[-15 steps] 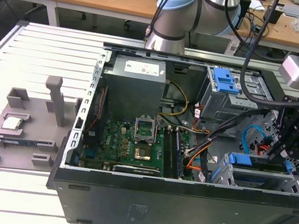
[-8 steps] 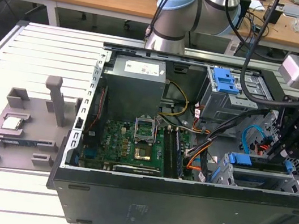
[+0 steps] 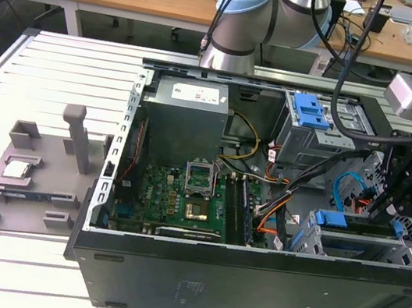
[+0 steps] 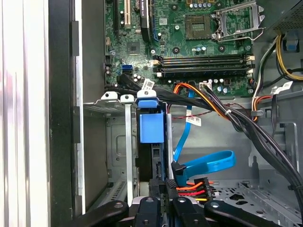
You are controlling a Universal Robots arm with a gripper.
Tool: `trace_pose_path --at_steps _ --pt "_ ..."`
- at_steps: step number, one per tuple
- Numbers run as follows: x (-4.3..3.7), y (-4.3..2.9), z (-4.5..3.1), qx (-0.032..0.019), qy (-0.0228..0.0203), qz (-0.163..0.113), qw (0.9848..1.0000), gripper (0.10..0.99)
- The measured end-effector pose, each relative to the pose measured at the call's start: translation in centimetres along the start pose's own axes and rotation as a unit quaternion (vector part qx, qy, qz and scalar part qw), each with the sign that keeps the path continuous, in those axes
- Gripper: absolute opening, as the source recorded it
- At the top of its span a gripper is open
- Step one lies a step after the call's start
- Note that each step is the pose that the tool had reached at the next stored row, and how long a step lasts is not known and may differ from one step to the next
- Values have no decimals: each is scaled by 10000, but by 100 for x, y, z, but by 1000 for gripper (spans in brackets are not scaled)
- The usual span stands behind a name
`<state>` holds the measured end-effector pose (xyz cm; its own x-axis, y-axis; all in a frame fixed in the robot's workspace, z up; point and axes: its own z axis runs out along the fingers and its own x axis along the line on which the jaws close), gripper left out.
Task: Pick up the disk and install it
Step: 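Insert the first disk wire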
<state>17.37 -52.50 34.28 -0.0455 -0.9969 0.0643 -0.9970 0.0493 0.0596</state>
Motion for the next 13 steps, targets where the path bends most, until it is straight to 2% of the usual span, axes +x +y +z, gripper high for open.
trace_pose_path --at_steps 13 --pt "-4 -4 56 -2 0 17 10000 165"
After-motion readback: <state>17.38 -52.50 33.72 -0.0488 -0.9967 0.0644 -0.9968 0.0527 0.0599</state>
